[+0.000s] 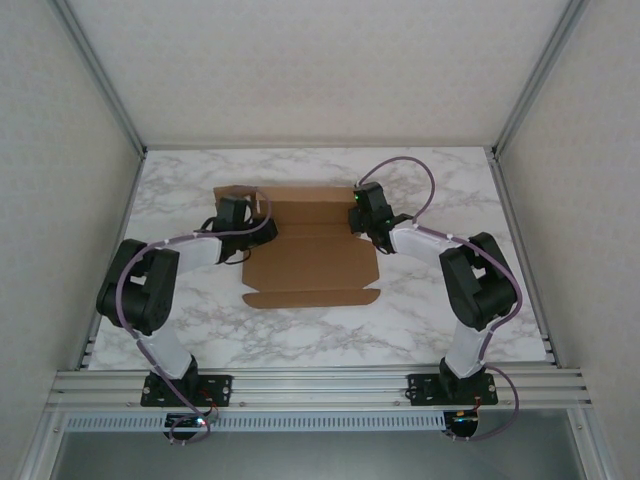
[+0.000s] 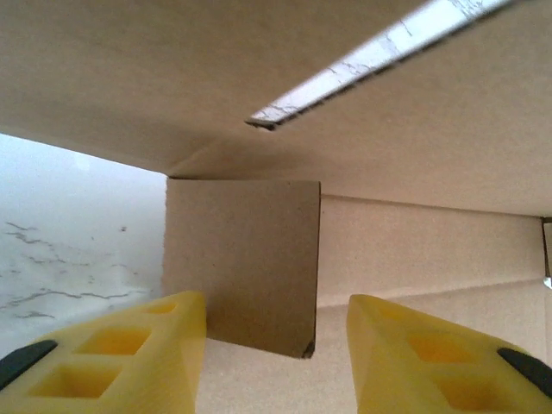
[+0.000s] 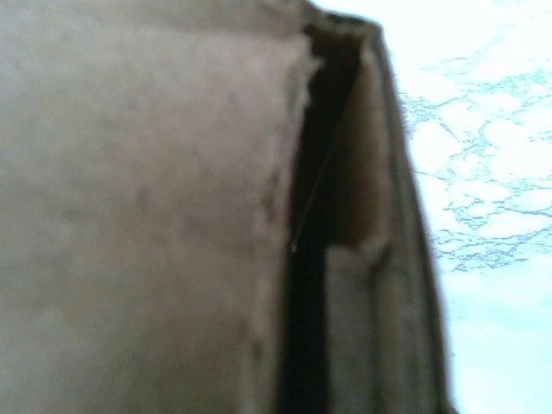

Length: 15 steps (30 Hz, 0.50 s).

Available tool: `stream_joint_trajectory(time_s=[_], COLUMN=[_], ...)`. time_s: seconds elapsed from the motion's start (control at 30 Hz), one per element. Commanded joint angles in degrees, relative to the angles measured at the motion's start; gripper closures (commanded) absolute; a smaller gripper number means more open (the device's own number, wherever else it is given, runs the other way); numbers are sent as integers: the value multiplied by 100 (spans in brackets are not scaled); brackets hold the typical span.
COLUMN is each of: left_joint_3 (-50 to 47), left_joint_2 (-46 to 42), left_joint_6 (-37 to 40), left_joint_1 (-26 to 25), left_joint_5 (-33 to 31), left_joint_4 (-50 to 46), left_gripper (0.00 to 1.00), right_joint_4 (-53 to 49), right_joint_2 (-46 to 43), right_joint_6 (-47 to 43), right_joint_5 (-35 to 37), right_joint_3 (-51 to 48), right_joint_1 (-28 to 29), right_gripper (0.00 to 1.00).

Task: Fold the paper box

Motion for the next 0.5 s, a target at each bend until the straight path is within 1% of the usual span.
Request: stream_joint_trajectory(time_s=[0.0, 0.1, 0.2, 0.33, 0.47], left_joint_3=[114, 114, 122, 209, 104], left_joint_2=[208, 390, 379, -33, -514], left_joint_6=[113, 41, 43, 90, -62], left_joint_1=[-112, -124, -124, -119, -71], left_joint_5=[188, 335, 316, 140, 1], left_joint_4=[-30, -29, -90, -371, -644], left_gripper=[54, 54, 54, 53, 53], right_joint_4=[-631, -697, -768, -861, -979], right_joint_2=[283, 310, 337, 319, 333], right_joint_6=[-59, -65, -89, -89, -37], right_joint_5=[-380, -344, -220, 54, 261], right_joint_3=[-13, 24, 64, 72, 143], right_joint_1=[112, 120, 111, 98, 87], right_gripper=[90, 90, 90, 91, 91])
